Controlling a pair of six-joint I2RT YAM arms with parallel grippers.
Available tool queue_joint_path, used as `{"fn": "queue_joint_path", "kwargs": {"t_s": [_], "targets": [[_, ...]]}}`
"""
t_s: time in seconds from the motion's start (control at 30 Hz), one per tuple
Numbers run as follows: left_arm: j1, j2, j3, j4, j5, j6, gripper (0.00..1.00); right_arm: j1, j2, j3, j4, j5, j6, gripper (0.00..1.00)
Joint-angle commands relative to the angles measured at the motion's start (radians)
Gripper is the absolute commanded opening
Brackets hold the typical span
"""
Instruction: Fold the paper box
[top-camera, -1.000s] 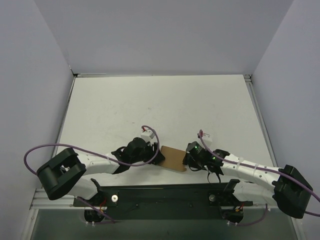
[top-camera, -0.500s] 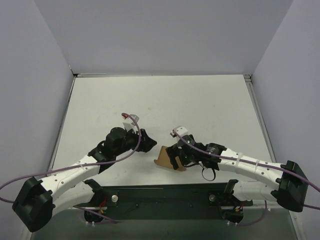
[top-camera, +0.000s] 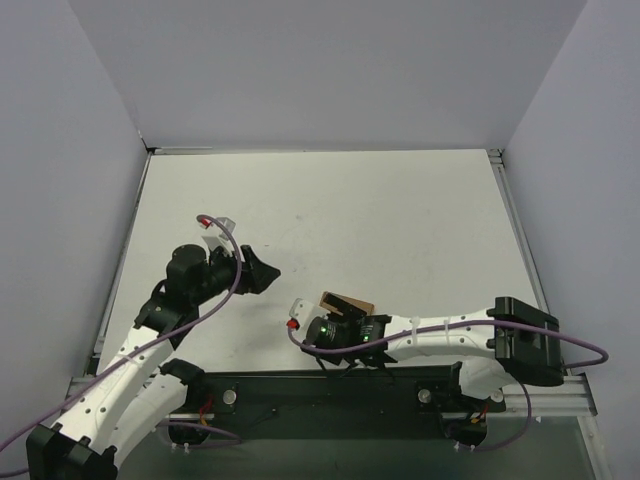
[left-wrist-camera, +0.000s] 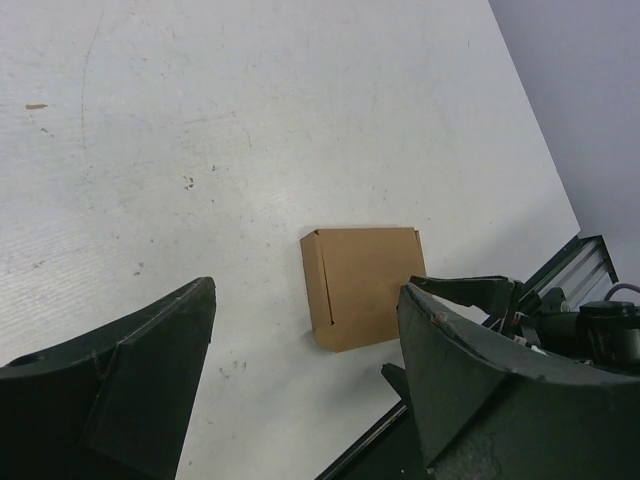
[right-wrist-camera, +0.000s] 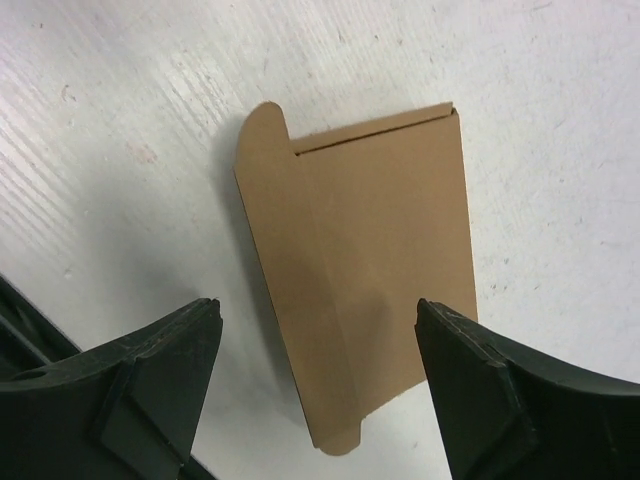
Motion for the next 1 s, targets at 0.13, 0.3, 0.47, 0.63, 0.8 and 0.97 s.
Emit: {"fn": "queue_joint_path", "kwargs": {"t_s": [0.13, 0.3, 0.47, 0.63, 0.8, 0.97], "targets": [[0.031, 0.003, 0.073, -0.087, 0.074, 0.087, 0.83, 0.051, 0.156, 0.082, -0.006, 0.161, -0.135, 0.69], [0.033, 0.012, 0.092, -0.117, 0.072, 0.120, 0.83, 0.051, 0.214, 0.089, -0.025, 0.157, -0.135, 0.53], [0.033, 0.015, 0.112, -0.138, 0.069, 0.162, 0.83, 0.051, 0.248, 0.114, -0.052, 0.128, -0.140, 0.32], [0.033, 0.021, 0.142, -0.149, 0.074, 0.216, 0.83, 0.039, 0.219, 0.128, -0.092, 0.076, -0.137, 0.11], [0.033, 0.046, 0.180, -0.156, 0.129, 0.285, 0.83, -0.030, 0.073, 0.137, -0.137, -0.081, -0.106, 0.01], [0.033, 0.069, 0.211, -0.150, 0.223, 0.357, 0.83, -0.176, -0.066, 0.163, -0.196, -0.314, -0.083, 0.00]]}}
